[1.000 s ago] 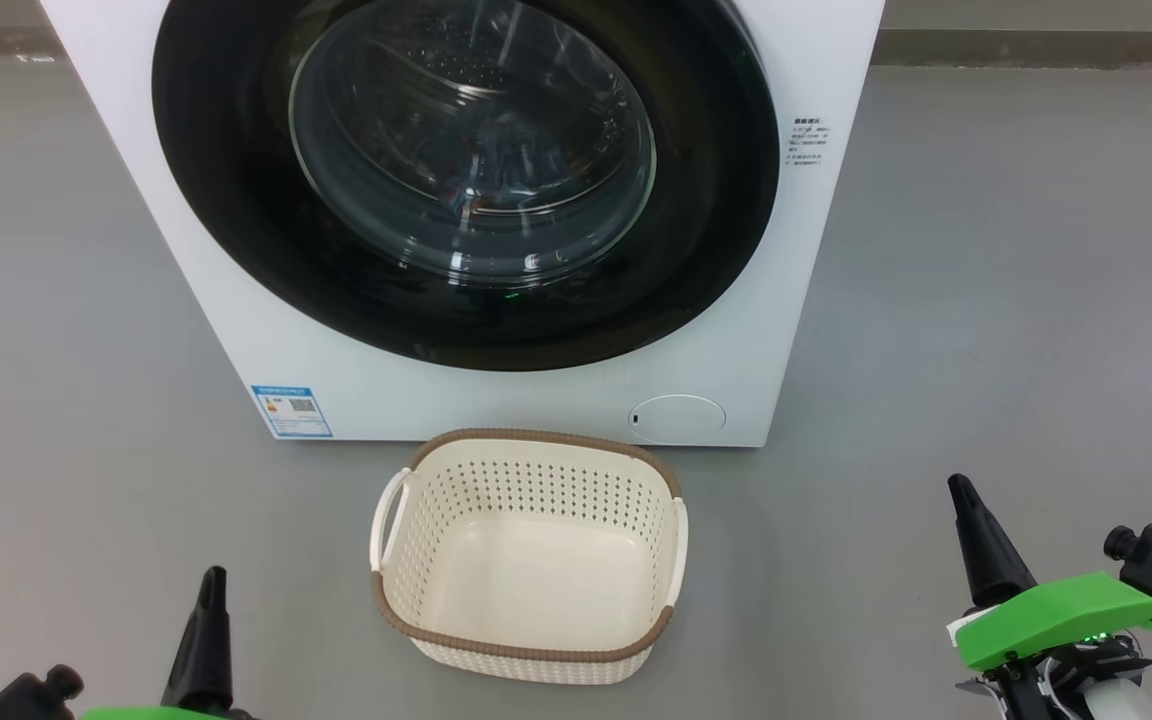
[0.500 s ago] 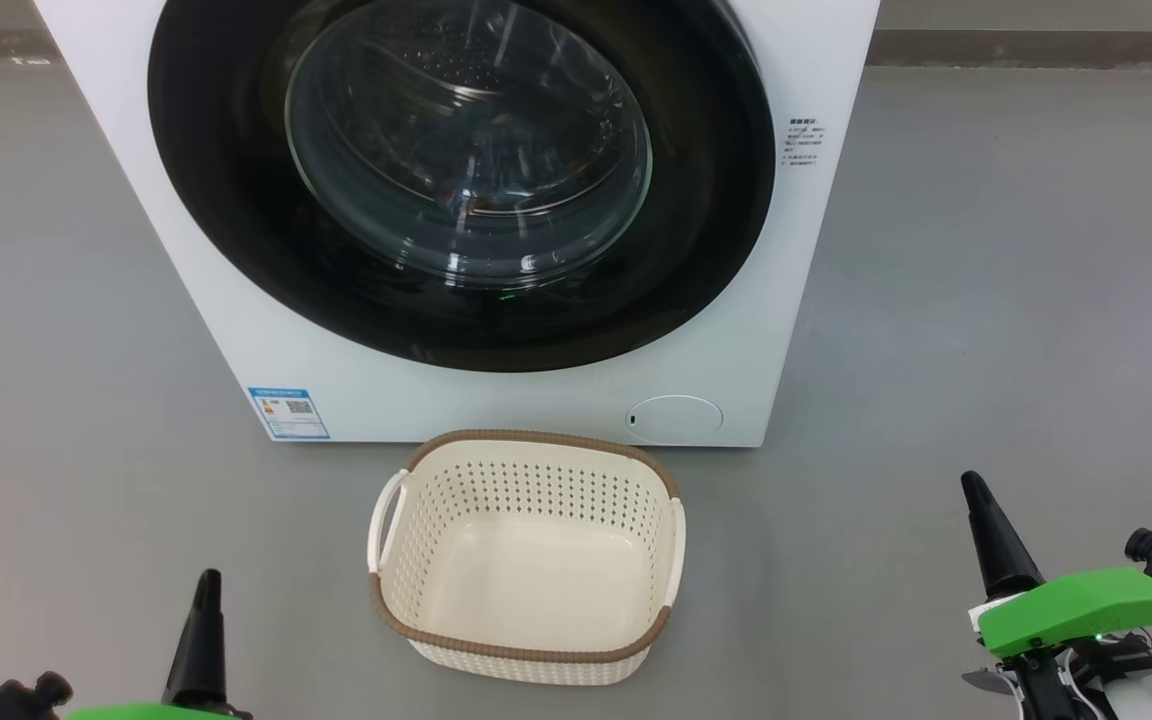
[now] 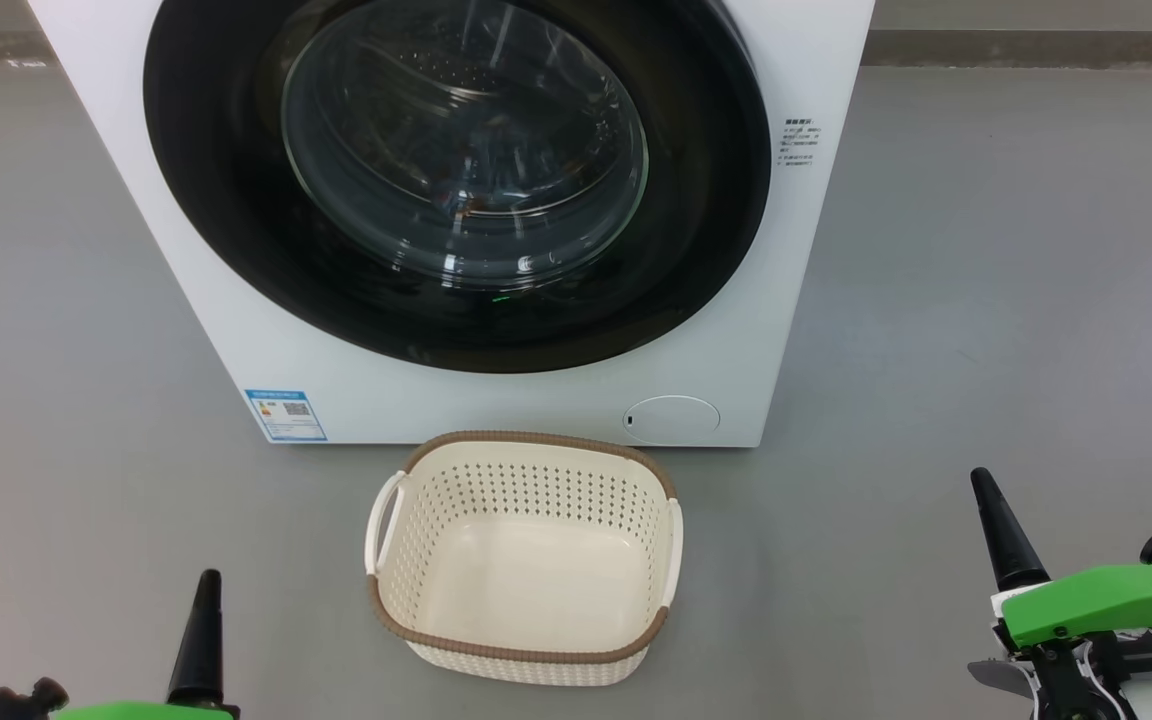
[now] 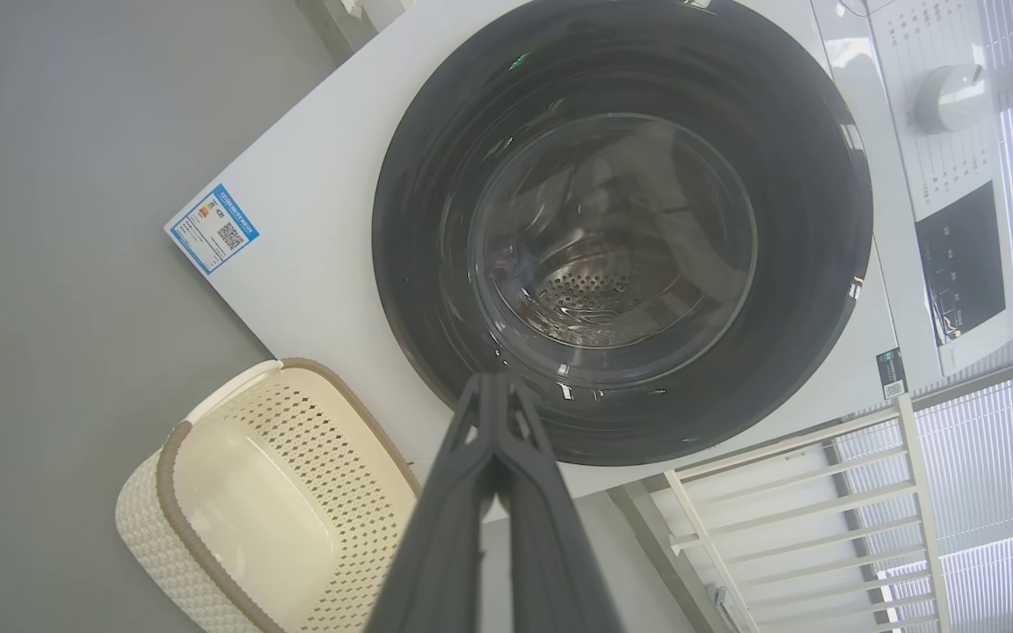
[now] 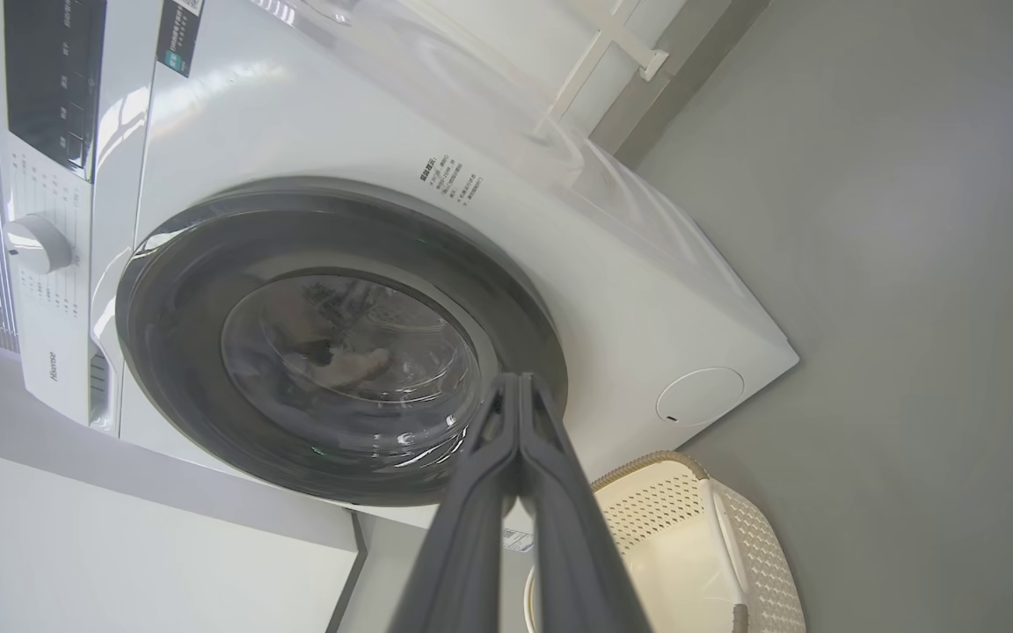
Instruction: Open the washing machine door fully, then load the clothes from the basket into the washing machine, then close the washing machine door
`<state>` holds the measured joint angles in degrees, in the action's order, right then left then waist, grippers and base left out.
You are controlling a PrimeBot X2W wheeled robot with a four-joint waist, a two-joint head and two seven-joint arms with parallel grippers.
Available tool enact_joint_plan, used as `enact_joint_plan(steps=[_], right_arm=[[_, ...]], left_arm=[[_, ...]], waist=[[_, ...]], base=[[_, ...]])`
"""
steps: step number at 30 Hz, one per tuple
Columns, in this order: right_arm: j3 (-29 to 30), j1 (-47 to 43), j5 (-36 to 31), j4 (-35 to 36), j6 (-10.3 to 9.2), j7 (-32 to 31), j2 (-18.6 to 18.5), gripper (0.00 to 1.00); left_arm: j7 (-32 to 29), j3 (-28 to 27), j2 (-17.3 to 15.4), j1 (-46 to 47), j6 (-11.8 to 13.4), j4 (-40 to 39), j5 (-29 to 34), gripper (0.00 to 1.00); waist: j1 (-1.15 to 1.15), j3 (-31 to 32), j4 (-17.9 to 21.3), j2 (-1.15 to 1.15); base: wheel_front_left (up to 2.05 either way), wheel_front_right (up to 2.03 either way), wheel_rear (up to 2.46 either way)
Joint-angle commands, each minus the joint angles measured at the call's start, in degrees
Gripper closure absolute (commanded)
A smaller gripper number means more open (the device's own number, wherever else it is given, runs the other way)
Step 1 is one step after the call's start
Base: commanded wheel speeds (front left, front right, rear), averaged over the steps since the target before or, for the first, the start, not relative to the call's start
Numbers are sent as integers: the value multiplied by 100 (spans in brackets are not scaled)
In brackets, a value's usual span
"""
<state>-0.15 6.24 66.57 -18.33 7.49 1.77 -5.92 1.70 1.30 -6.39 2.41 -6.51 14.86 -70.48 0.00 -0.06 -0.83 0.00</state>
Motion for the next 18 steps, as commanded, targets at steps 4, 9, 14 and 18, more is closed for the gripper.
enact_joint_plan(steps=[4,9,14,18], right_arm=[[32,108,349,194,6,-96,-20,100],[87,105,565,211,5,-161,5,100],[155,100,836,232,4,-243,38,100],[210,96,1050,249,4,-307,63,100]], left_arm=[[-88,-221,-24,283,22,-195,-305,100],[-154,-272,9,293,28,-200,-486,100],[-238,-335,50,305,36,-208,-712,100],[-304,-386,83,315,42,-214,-891,100]], waist=[[0,1,8,0],[0,2,15,0],[0,4,25,0],[0,5,32,0]], base=[[0,0,0],[0,0,0],[0,0,0],[0,0,0]])
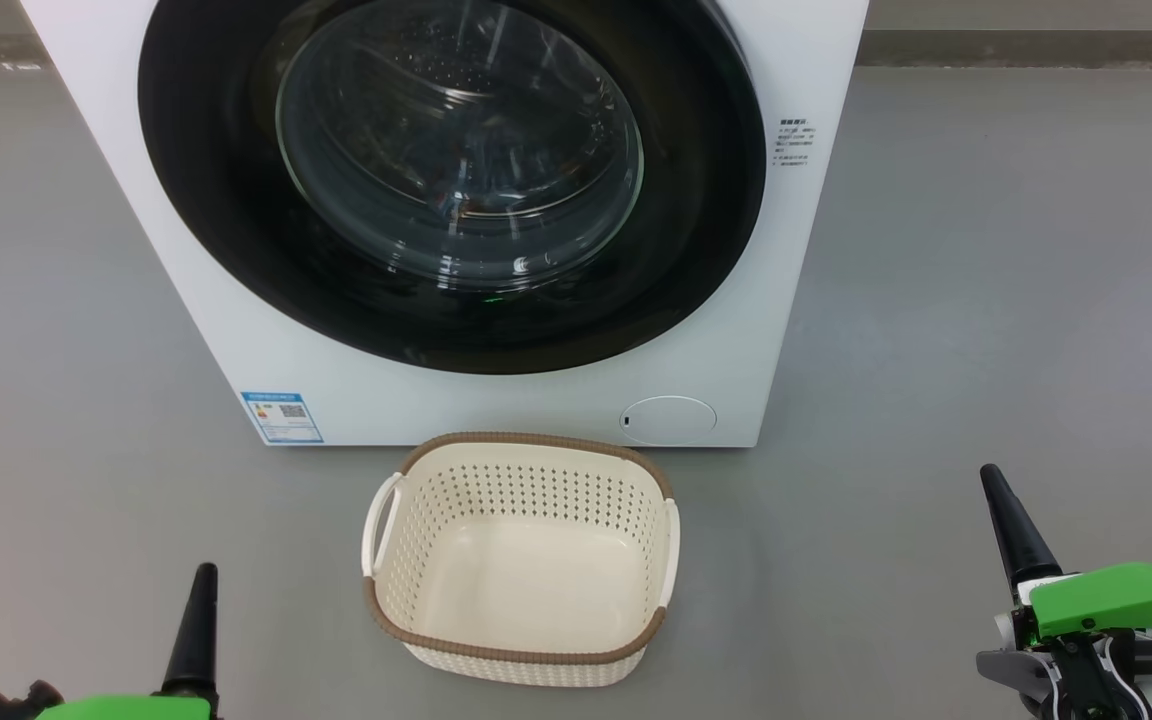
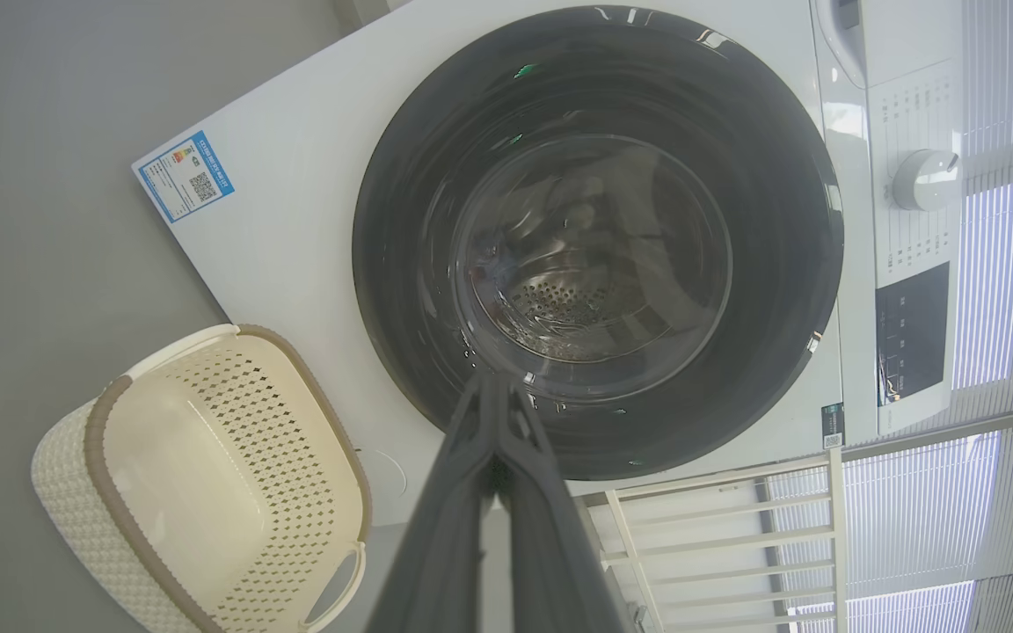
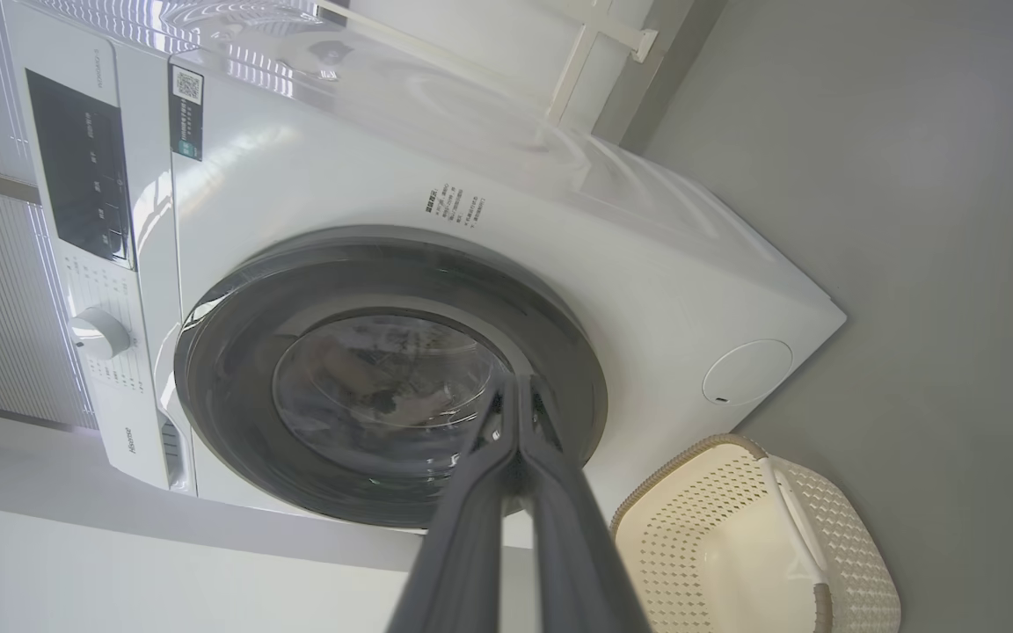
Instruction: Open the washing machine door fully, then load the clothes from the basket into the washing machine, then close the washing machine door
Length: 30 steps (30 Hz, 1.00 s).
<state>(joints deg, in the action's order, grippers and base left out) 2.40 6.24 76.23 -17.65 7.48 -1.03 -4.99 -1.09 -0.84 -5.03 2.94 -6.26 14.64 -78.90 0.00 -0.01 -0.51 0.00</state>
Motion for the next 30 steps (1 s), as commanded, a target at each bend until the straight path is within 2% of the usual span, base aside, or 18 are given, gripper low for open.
enact_joint_plan(steps=[1,30], right_arm=[[-31,95,139,185,5,-43,-23,100],[350,69,1648,304,1,-494,156,100]], left_arm=[[-42,-184,-45,264,18,-193,-95,100],[-509,-540,186,334,59,-234,-1354,100]], waist=[[0,0,1,0],[0,8,52,0]], base=[[0,0,0],[0,0,0]])
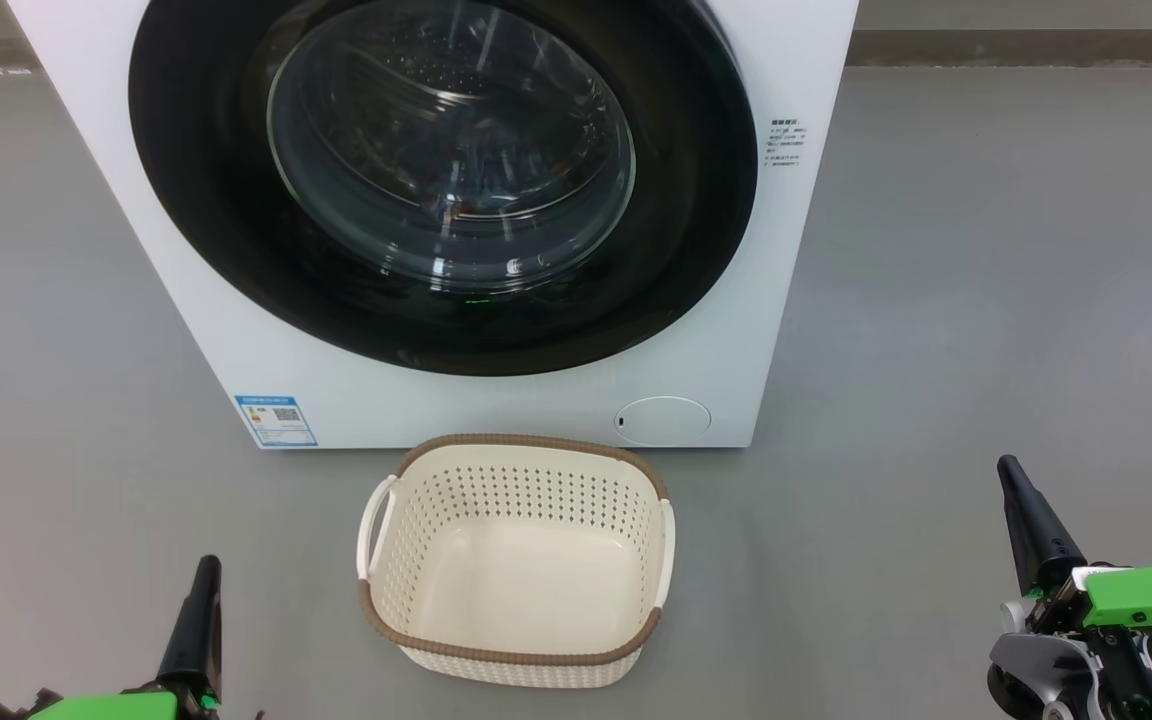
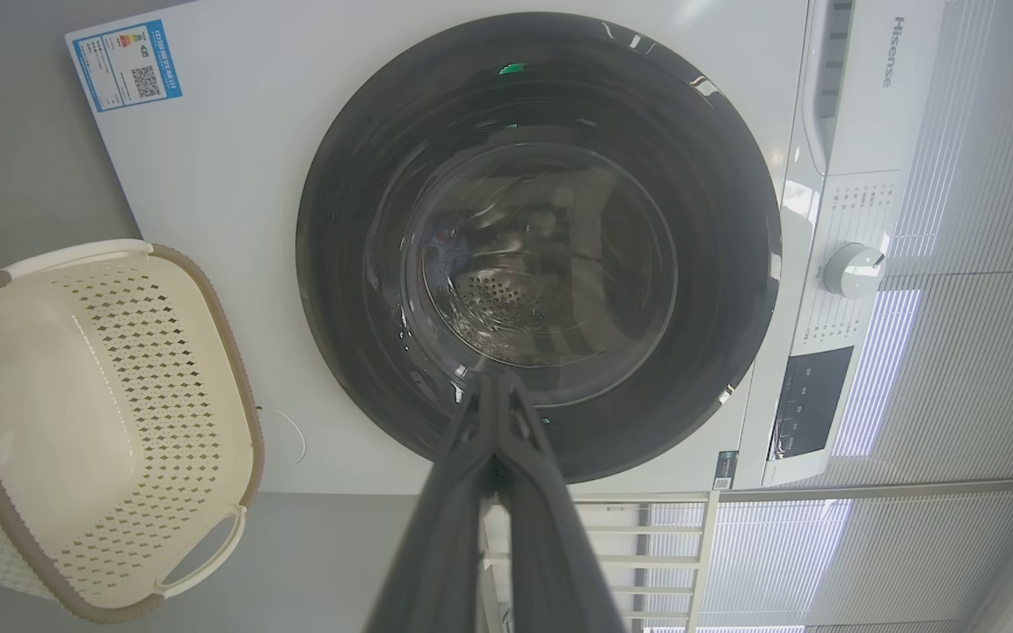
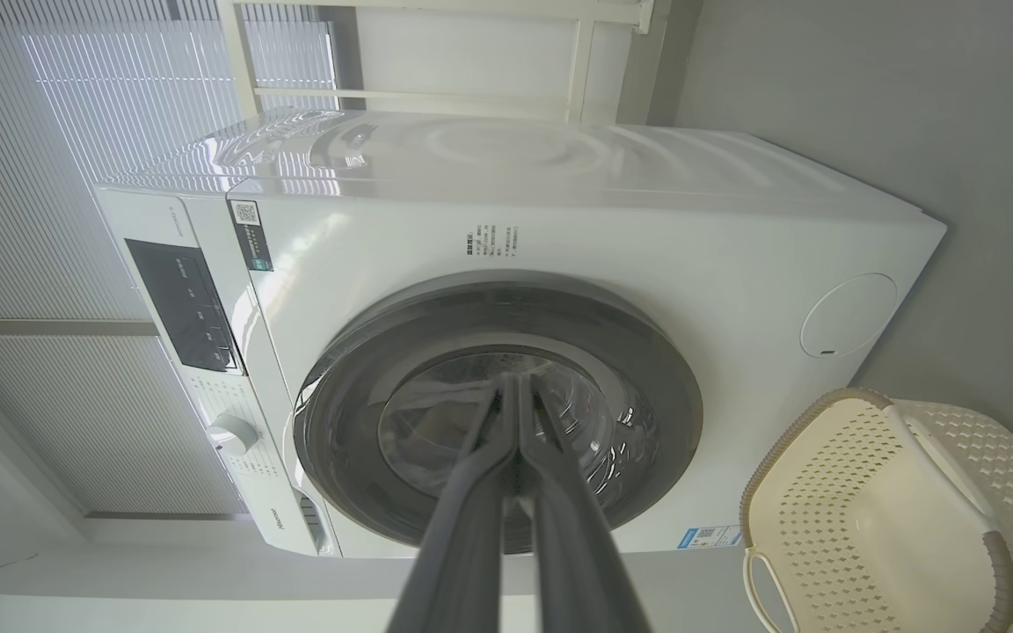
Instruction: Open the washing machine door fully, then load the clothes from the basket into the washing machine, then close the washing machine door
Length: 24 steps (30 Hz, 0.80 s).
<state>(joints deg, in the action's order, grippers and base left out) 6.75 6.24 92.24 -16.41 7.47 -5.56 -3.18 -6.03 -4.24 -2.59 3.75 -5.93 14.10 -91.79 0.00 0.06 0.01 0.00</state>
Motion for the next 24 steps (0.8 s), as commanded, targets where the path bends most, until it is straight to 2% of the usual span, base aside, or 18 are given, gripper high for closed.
enact_joint_plan(steps=[1,24], right_arm=[[-85,69,48,180,2,-40,-25,100],[-89,69,50,180,2,-38,-28,100]], left_arm=[[-16,-200,-58,254,26,-180,-65,100],[-20,-205,-54,254,26,-180,-61,100]], waist=[[0,0,0,0],[0,0,0,0]], base=[[0,0,0],[0,0,0]])
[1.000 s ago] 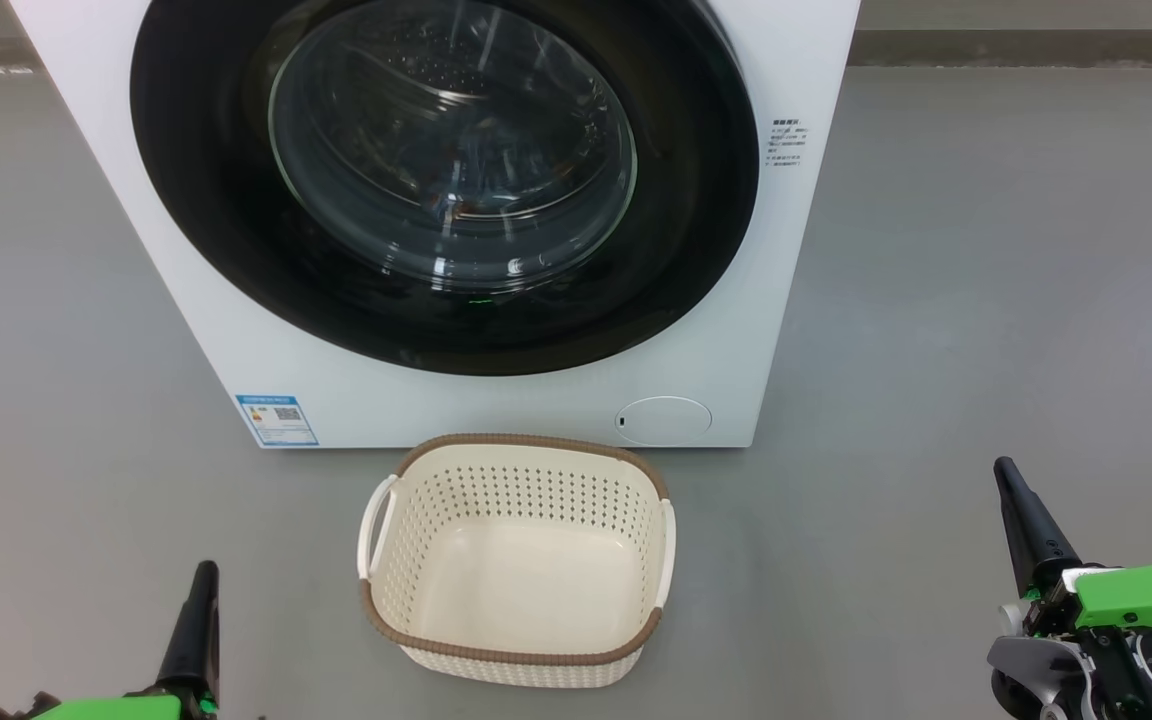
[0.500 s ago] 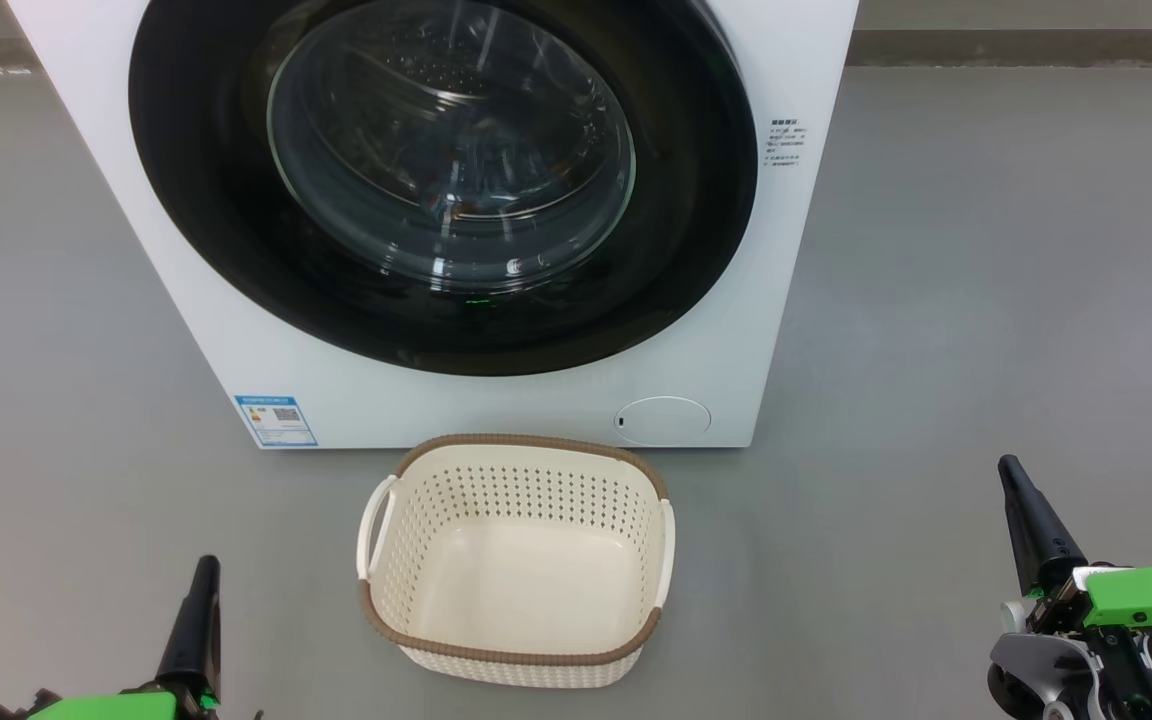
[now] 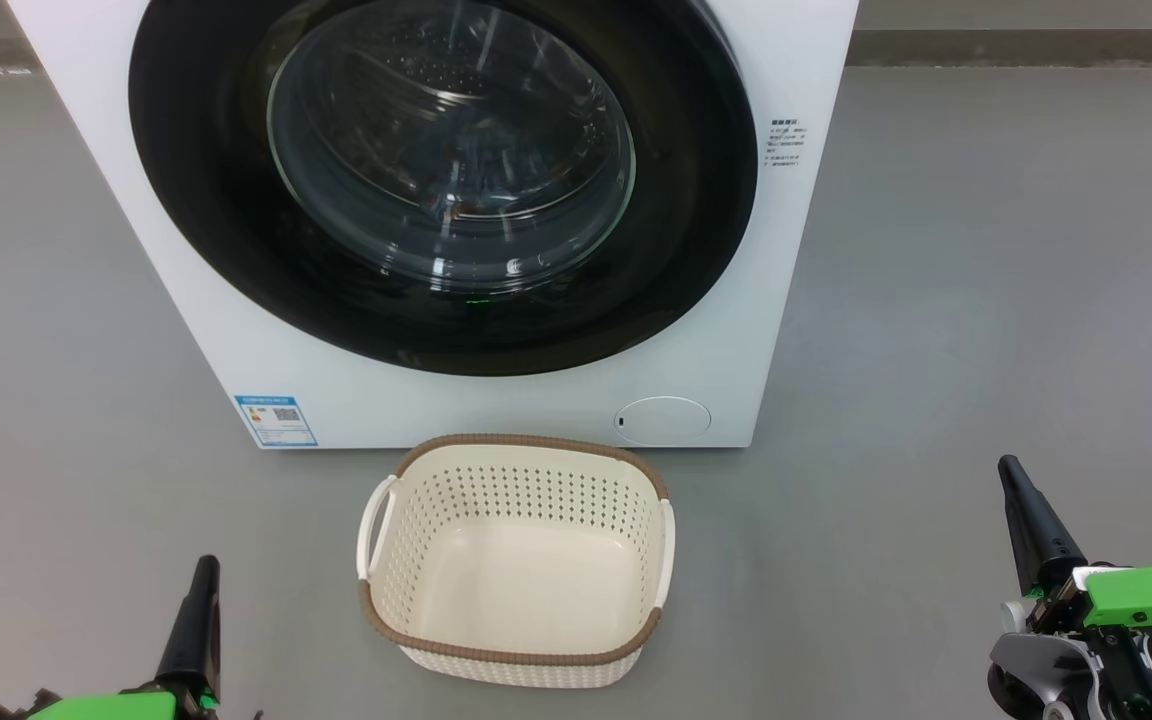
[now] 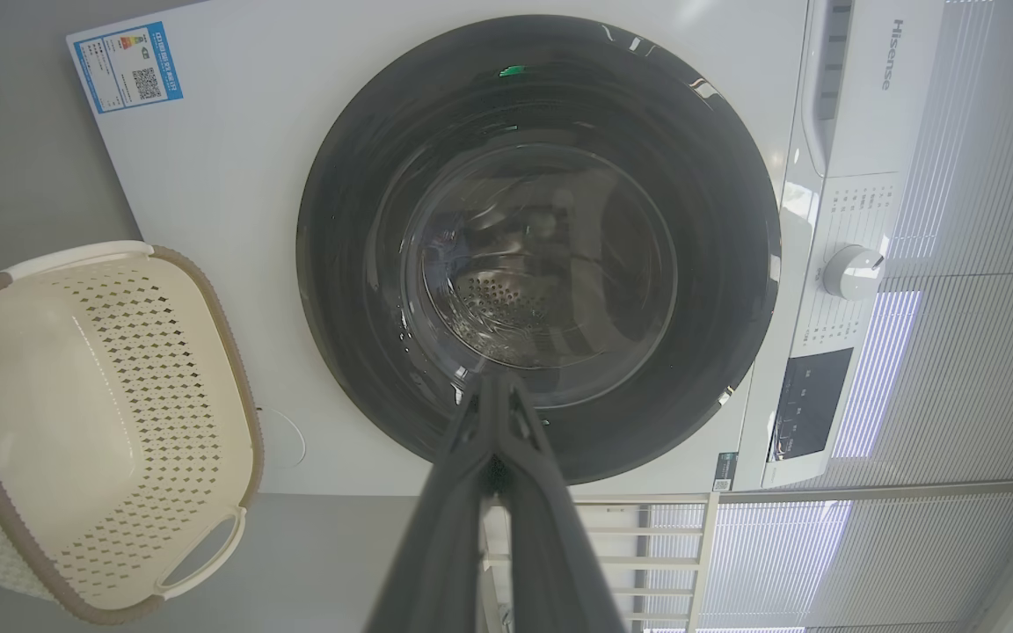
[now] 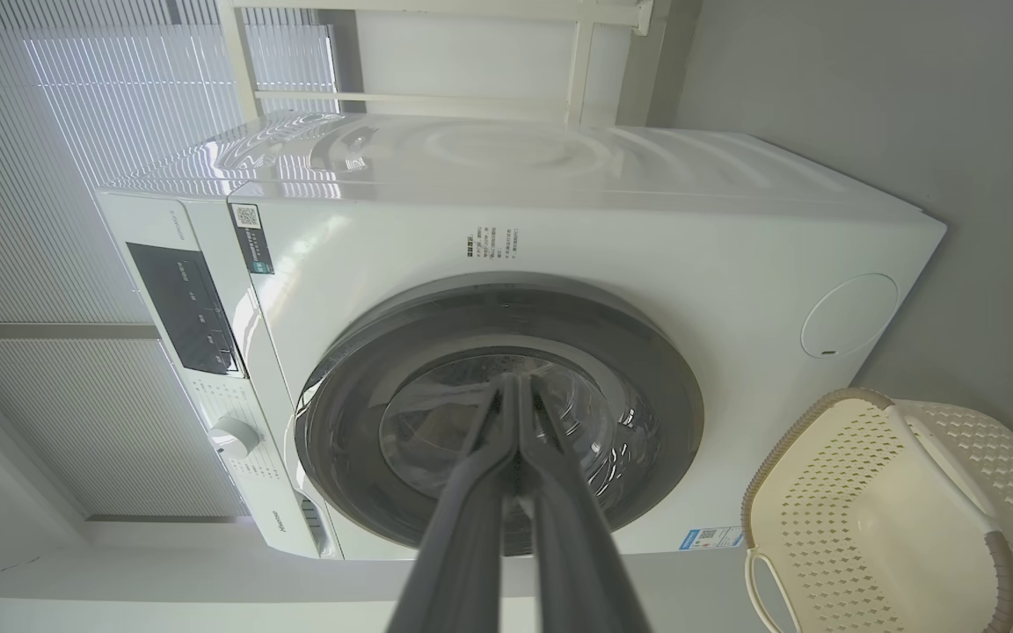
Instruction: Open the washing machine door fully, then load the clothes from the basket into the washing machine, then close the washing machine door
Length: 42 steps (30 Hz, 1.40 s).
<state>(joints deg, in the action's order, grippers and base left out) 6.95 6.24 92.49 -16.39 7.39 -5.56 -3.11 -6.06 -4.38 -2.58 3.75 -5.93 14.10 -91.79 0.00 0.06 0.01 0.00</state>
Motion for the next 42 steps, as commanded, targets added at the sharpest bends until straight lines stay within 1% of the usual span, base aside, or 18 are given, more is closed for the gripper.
enact_joint_plan(steps=[1,42], right_arm=[[-109,69,25,178,10,-38,-34,100],[-115,69,31,178,10,-32,-39,100]], left_arm=[[-16,-191,-55,254,26,-180,-60,100],[-23,-199,-49,254,27,-180,-54,100]], waist=[[0,0,0,0],[0,0,0,0]], base=[[0,0,0],[0,0,0]])
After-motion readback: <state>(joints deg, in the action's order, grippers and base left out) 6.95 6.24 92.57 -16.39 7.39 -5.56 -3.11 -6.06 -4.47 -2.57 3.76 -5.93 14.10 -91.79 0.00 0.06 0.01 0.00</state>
